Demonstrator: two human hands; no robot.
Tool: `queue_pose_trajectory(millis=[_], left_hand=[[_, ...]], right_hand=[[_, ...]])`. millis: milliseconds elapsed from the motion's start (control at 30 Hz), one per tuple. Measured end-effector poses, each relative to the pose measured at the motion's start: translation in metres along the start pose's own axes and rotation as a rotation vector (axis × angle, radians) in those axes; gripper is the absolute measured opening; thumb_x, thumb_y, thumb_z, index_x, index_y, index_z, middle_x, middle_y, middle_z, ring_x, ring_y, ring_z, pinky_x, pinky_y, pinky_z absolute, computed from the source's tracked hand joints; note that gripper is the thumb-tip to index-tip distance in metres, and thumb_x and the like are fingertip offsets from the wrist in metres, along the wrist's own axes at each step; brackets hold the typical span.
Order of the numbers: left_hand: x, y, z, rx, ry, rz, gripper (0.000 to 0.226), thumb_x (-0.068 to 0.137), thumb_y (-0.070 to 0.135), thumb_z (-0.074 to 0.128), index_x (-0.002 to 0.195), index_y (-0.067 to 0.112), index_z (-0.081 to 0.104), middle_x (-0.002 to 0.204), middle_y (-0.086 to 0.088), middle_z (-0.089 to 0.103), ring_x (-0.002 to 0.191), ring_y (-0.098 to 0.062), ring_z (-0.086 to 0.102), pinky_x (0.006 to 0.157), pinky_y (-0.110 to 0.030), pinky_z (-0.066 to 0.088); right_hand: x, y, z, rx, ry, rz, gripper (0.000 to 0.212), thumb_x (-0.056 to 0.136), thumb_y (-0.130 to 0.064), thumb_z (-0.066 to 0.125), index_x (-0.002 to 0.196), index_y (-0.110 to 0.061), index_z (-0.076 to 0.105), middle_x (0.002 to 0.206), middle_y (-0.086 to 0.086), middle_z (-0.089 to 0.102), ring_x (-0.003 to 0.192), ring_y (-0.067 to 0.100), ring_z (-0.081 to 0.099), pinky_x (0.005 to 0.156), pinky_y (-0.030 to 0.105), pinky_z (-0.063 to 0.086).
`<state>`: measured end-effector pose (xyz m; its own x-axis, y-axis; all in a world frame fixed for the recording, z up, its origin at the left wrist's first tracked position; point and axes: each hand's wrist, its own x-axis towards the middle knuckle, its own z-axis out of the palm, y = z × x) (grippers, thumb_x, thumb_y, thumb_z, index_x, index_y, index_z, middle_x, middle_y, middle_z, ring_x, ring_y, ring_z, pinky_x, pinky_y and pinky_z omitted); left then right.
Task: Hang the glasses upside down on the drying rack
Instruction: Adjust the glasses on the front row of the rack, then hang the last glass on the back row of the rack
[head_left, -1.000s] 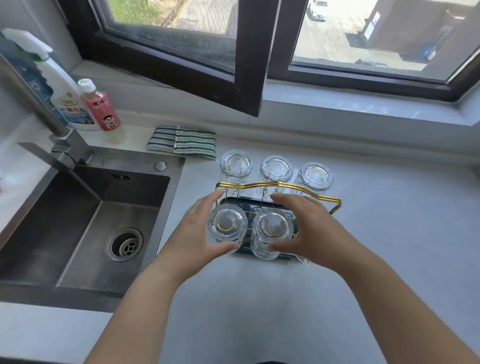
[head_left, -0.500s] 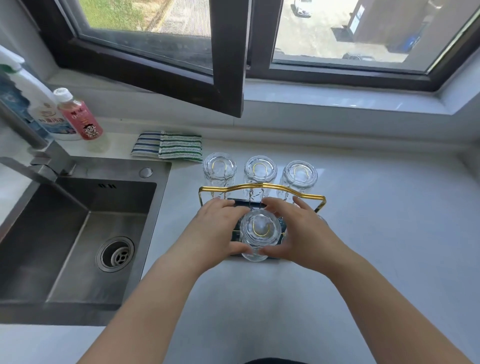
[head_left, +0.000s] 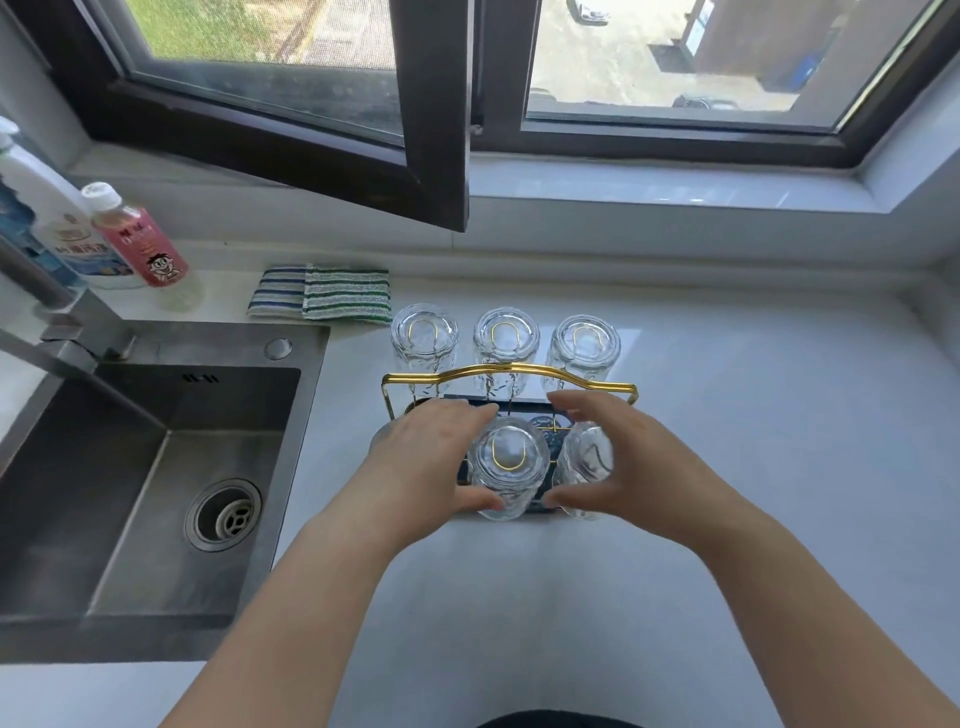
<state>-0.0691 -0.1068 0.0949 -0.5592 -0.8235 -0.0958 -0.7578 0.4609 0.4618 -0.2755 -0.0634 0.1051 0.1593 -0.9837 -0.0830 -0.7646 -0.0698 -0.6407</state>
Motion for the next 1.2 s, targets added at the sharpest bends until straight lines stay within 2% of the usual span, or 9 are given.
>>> queue_pose_trajectory(millis=[100, 200, 300, 500, 800, 933, 1067, 1133, 1200], left_hand=[[0.005, 0.019, 0.002, -0.066, 0.003, 0.086, 0.085, 0.069, 0.051, 0.069, 0.139, 0.027, 0.027, 0.143, 0.006, 0.038, 0.131, -0.011, 0.027, 0.101, -0.016, 0.012], [0.021, 0.042, 0.007, -0.044, -0.033, 0.161, 0.080, 0.072, 0.048, 0.068, 0.138, 0.023, 0.029, 0.144, 0.002, 0.038, 0.131, -0.014, 0.026, 0.100, -0.016, 0.008], [0.037, 0.055, 0.014, -0.027, -0.095, 0.135, 0.078, 0.070, 0.045, 0.071, 0.135, 0.022, 0.035, 0.141, -0.002, 0.041, 0.131, -0.018, 0.028, 0.105, -0.025, 0.016], [0.050, 0.063, 0.016, 0.003, -0.140, 0.097, 0.072, 0.069, 0.044, 0.073, 0.130, 0.024, 0.042, 0.130, -0.005, 0.053, 0.123, -0.022, 0.039, 0.100, -0.033, 0.030], [0.051, 0.065, 0.015, 0.000, -0.148, 0.102, 0.070, 0.069, 0.043, 0.073, 0.130, 0.025, 0.043, 0.131, -0.002, 0.053, 0.124, -0.021, 0.040, 0.102, -0.034, 0.030], [0.049, 0.064, 0.016, -0.009, -0.157, 0.117, 0.074, 0.070, 0.044, 0.071, 0.134, 0.026, 0.038, 0.137, 0.000, 0.048, 0.128, -0.019, 0.035, 0.104, -0.032, 0.028], [0.044, 0.060, -0.001, -0.171, -0.084, 0.175, 0.071, 0.069, 0.048, 0.071, 0.132, 0.034, 0.039, 0.135, 0.013, 0.049, 0.121, -0.002, 0.039, 0.097, -0.016, 0.028], [0.049, 0.059, -0.020, -0.283, -0.011, 0.195, 0.061, 0.069, 0.045, 0.071, 0.125, 0.036, 0.048, 0.125, 0.018, 0.056, 0.107, 0.009, 0.043, 0.089, -0.006, 0.030], [0.061, 0.053, -0.036, -0.298, 0.081, 0.190, 0.052, 0.071, 0.039, 0.072, 0.119, 0.032, 0.054, 0.114, 0.018, 0.060, 0.101, 0.009, 0.046, 0.086, -0.005, 0.033]], right_hand=[[-0.016, 0.020, -0.016, 0.065, 0.052, 0.059, 0.078, 0.056, -0.038, 0.083, 0.124, -0.039, 0.044, 0.120, -0.023, 0.051, 0.110, -0.008, 0.047, 0.092, 0.010, 0.035], [-0.025, 0.035, -0.018, 0.104, 0.028, 0.147, 0.086, 0.057, -0.033, 0.085, 0.130, -0.034, 0.040, 0.129, -0.017, 0.049, 0.118, 0.000, 0.046, 0.101, 0.023, 0.037], [-0.028, 0.040, -0.010, 0.175, 0.023, 0.157, 0.088, 0.060, -0.027, 0.084, 0.132, -0.034, 0.035, 0.129, -0.017, 0.049, 0.117, 0.000, 0.048, 0.101, 0.023, 0.039], [-0.030, 0.046, -0.005, 0.273, 0.112, 0.164, 0.085, 0.060, -0.024, 0.084, 0.129, -0.037, 0.037, 0.119, -0.017, 0.054, 0.106, -0.013, 0.050, 0.083, 0.003, 0.043], [-0.031, 0.048, -0.004, 0.279, 0.125, 0.186, 0.084, 0.059, -0.028, 0.084, 0.128, -0.038, 0.036, 0.120, -0.018, 0.053, 0.107, -0.013, 0.049, 0.081, 0.003, 0.044], [-0.033, 0.046, -0.008, 0.264, 0.078, 0.186, 0.086, 0.060, -0.034, 0.083, 0.131, -0.033, 0.036, 0.123, -0.018, 0.048, 0.111, -0.007, 0.048, 0.089, 0.010, 0.042], [-0.029, 0.046, -0.032, 0.385, 0.301, 0.179, 0.052, 0.062, -0.046, 0.072, 0.108, -0.029, 0.056, 0.106, -0.013, 0.061, 0.096, -0.003, 0.059, 0.080, 0.008, 0.047], [-0.016, 0.049, -0.046, 0.405, 0.416, 0.186, 0.029, 0.071, -0.037, 0.072, 0.097, -0.028, 0.061, 0.097, -0.009, 0.065, 0.088, 0.004, 0.063, 0.076, 0.013, 0.050], [0.004, 0.053, -0.055, 0.361, 0.409, 0.182, 0.026, 0.074, -0.027, 0.073, 0.096, -0.027, 0.059, 0.098, -0.009, 0.064, 0.090, 0.007, 0.063, 0.078, 0.018, 0.050]])
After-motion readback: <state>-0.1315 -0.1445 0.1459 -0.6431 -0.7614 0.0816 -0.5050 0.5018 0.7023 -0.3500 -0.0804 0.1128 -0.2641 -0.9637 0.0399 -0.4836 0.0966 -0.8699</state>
